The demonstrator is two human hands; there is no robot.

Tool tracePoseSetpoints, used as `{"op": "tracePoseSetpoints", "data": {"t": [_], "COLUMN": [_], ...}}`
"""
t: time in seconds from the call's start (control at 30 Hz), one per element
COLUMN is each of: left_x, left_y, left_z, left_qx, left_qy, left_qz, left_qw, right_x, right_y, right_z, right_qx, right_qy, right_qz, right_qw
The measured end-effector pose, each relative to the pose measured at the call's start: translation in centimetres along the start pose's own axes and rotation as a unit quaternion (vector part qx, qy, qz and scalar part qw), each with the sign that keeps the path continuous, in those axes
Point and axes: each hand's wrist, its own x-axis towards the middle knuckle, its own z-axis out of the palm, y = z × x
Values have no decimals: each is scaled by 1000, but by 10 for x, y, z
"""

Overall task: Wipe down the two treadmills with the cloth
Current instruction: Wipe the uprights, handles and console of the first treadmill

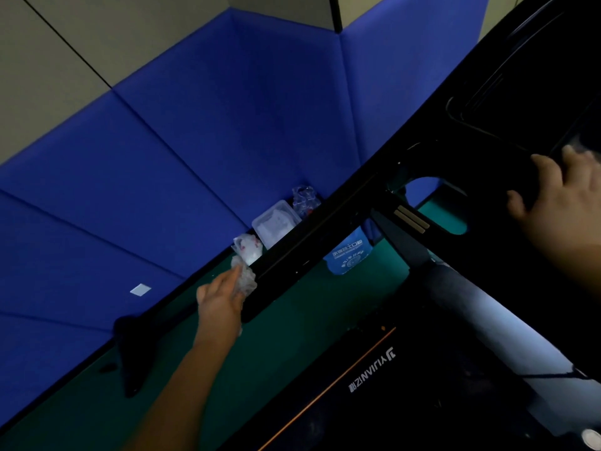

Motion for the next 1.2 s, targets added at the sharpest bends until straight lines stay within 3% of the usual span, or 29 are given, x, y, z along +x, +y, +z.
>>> {"op": "tracePoseSetpoints", "data": {"t": [0.1,0.33,0.73,0.93,1.03,1.13,1.2], "left_x": [14,70,159,199,210,198,190], "left_y": [36,123,269,349,360,337,308], "left_z": [-1,12,23,11,5,1,4], "left_qx": [-10,-76,-124,-77,-86,-134,-79], "left_qy": [57,72,71,30,43,128,143], "left_qz": [33,113,207,326,336,325,386], "left_qw": [998,988,968,942,937,928,908], "right_x": [0,2,4,5,5,6,6], "right_y": [0,3,3,4,4,4,5], "right_z": [1,-8,-2,2,1,2,2], "right_qx": [3,-16,-30,-43,-49,-48,-45], "right_qy": [-3,-32,-31,-30,-30,-32,-31], "right_qz": [-3,-37,-19,-11,-14,-16,-14], "right_qw": [1000,999,999,999,998,998,998]}}
